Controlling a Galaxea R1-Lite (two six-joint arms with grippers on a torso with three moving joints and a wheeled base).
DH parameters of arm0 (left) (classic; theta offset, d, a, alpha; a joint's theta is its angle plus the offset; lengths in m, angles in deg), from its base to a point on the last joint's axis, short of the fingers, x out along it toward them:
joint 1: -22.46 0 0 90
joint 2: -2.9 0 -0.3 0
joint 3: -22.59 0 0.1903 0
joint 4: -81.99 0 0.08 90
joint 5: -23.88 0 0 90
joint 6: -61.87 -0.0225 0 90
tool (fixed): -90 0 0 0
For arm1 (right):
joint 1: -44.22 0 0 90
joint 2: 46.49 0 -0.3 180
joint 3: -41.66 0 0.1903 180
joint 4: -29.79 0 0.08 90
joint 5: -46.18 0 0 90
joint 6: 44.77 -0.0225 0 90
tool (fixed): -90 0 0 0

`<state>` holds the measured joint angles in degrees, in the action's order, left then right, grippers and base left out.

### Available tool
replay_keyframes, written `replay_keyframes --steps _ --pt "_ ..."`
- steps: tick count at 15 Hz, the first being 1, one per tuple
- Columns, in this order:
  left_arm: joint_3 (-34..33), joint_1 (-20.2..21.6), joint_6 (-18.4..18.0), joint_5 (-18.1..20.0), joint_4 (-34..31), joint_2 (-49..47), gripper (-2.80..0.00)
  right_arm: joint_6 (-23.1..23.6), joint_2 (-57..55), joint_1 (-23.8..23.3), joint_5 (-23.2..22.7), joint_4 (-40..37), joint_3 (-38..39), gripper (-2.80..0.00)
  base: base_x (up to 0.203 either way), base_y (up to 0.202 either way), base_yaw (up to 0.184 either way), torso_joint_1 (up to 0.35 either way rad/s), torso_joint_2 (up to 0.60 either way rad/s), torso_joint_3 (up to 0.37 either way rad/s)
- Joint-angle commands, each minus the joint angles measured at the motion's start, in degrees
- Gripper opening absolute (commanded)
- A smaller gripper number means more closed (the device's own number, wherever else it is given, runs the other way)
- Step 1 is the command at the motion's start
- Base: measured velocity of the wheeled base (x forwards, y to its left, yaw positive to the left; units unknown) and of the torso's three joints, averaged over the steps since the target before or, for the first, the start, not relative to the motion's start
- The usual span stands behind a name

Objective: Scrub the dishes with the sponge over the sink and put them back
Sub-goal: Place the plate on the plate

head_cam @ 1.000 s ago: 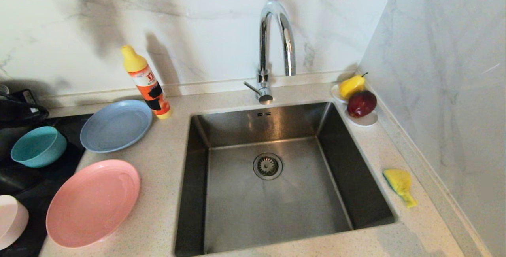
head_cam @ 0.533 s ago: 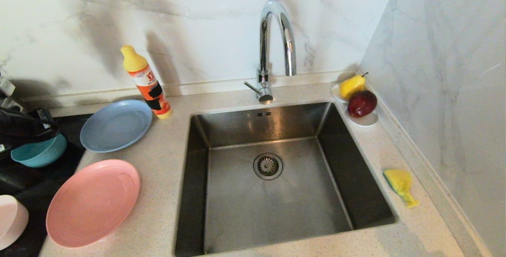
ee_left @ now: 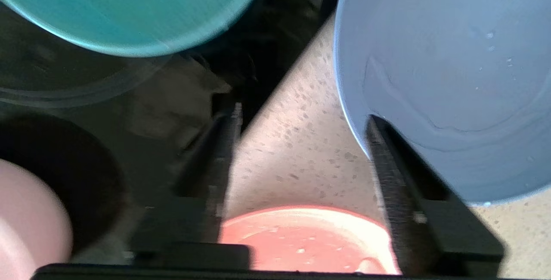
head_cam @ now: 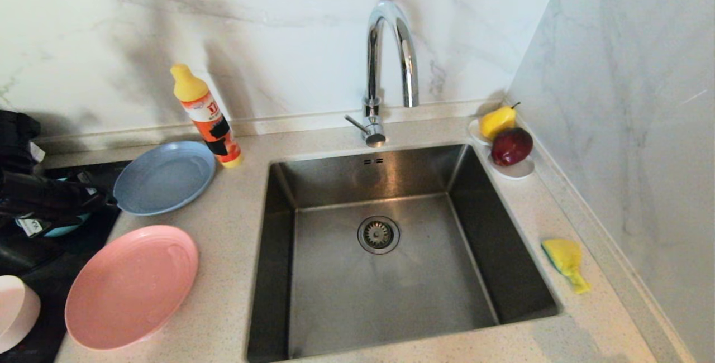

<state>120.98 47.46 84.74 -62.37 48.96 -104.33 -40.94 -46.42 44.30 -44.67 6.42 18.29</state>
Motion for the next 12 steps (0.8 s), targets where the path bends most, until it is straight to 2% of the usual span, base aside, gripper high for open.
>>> replay_keyframes --steps 1,3,6,12 --pt "0.10 -1.43 2.43 0.63 -0.09 -1.74 0.00 0.04 0.01 0.01 -0.03 0.00 0.00 -2.80 0.000 0.000 0.000 0.000 0.00 0.000" --pt "0.31 -3.19 5.19 1.84 -0.25 -2.38 0.00 0.04 0.01 0.01 -0.03 0.00 0.00 -2.80 0.000 0.000 0.000 0.000 0.00 0.000" --pt "2.69 -4.78 9.01 1.73 -0.59 -4.97 0.00 0.04 0.01 0.01 -0.03 0.00 0.00 -2.80 0.000 0.000 0.000 0.000 0.00 0.000" --pt "6.45 -4.87 11.98 1.53 -0.74 -7.65 0.00 0.04 0.01 0.01 -0.03 0.00 0.00 -2.80 0.000 0.000 0.000 0.000 0.00 0.000"
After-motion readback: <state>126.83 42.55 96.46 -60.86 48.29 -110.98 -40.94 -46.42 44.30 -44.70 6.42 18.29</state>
